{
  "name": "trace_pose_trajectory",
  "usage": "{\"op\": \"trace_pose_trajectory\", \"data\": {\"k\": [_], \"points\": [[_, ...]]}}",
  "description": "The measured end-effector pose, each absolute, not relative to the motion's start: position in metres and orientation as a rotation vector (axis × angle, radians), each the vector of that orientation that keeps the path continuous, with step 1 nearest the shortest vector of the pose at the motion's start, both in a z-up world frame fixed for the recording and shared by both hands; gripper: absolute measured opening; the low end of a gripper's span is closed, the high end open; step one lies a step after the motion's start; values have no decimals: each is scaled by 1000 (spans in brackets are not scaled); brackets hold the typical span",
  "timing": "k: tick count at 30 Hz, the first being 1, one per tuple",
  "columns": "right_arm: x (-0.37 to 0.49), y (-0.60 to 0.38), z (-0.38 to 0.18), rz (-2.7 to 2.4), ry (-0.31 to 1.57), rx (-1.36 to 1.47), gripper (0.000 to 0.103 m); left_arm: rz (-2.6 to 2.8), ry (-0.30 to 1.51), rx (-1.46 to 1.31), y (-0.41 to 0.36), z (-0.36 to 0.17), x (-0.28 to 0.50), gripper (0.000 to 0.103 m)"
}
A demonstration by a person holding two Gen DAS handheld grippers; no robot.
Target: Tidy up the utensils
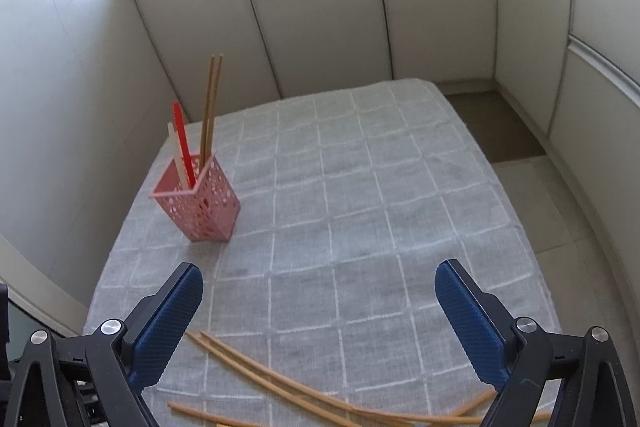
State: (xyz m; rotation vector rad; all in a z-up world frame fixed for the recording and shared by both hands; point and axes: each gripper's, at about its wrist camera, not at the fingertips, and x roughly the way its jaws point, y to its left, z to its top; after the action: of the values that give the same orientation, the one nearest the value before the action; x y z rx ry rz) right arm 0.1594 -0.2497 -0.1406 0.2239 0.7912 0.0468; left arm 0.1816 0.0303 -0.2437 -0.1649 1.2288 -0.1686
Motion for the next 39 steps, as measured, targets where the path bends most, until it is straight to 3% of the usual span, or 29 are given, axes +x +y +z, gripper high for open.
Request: {"op": "trace_pose_trajectory", "data": {"k": [6,8,11,23,39], "points": [[166,-245,-180,-1,992,117,97,-170,1264,-383,42,-264,189,79],[166,-243,-190,-6,1037,89,97,-178,1229,-439,44,-267,198,63],[167,-242,-197,14,1063,95,97,-179,1198,-494,43,-273,213,46],[185,-235,-203,24,1080,142,97,1,1249,-432,4,-295,242,18],[196,-218,-228,91,1137,131,97,16,1197,-312,-1,-297,275,6]]}}
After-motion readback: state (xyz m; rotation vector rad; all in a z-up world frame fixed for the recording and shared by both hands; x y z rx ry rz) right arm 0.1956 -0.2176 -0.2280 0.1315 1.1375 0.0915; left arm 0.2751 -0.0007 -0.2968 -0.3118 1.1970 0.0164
